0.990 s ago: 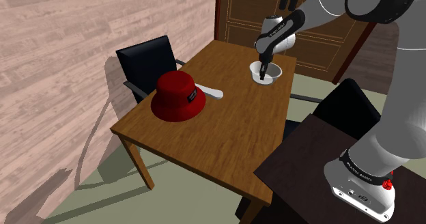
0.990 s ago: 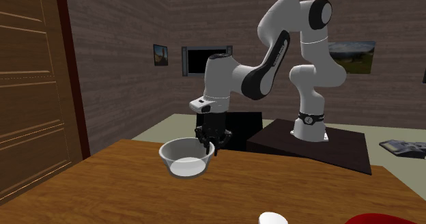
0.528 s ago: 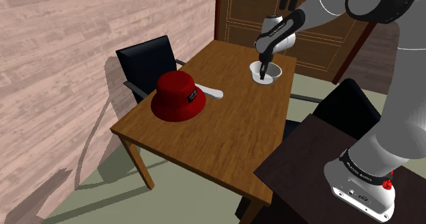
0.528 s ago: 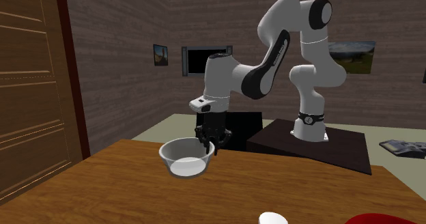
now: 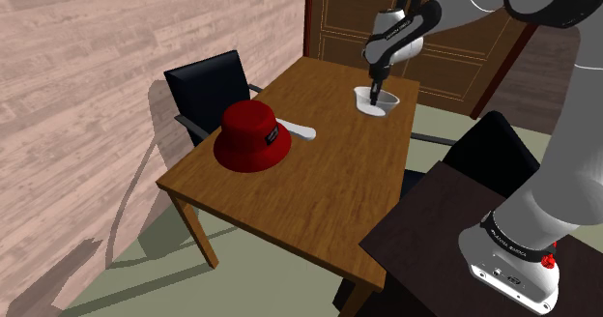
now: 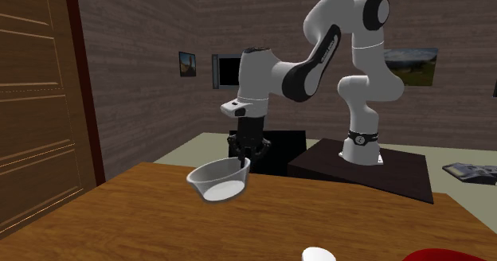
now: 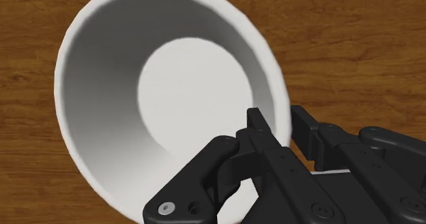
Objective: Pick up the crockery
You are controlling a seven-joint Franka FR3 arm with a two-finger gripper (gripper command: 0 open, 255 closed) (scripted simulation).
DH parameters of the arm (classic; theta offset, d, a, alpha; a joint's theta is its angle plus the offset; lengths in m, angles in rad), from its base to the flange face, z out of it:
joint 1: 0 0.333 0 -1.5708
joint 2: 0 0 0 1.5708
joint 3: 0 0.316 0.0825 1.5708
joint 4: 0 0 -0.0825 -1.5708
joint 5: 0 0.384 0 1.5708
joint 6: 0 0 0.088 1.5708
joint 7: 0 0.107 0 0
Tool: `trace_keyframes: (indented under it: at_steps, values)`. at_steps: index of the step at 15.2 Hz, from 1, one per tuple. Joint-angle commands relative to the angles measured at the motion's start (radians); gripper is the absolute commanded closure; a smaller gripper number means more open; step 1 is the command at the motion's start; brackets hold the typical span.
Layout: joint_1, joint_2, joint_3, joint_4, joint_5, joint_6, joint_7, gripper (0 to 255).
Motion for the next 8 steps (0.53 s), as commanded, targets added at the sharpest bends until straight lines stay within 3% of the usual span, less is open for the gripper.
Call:
trace_keyframes:
  at_steps: [1,8]
  values:
    - [0.002,-0.018,-0.001,0.008,-0.003,-0.025,0.000,255]
    - [0.006,-0.060,-0.005,0.023,-0.009,-0.082,-0.001,255]
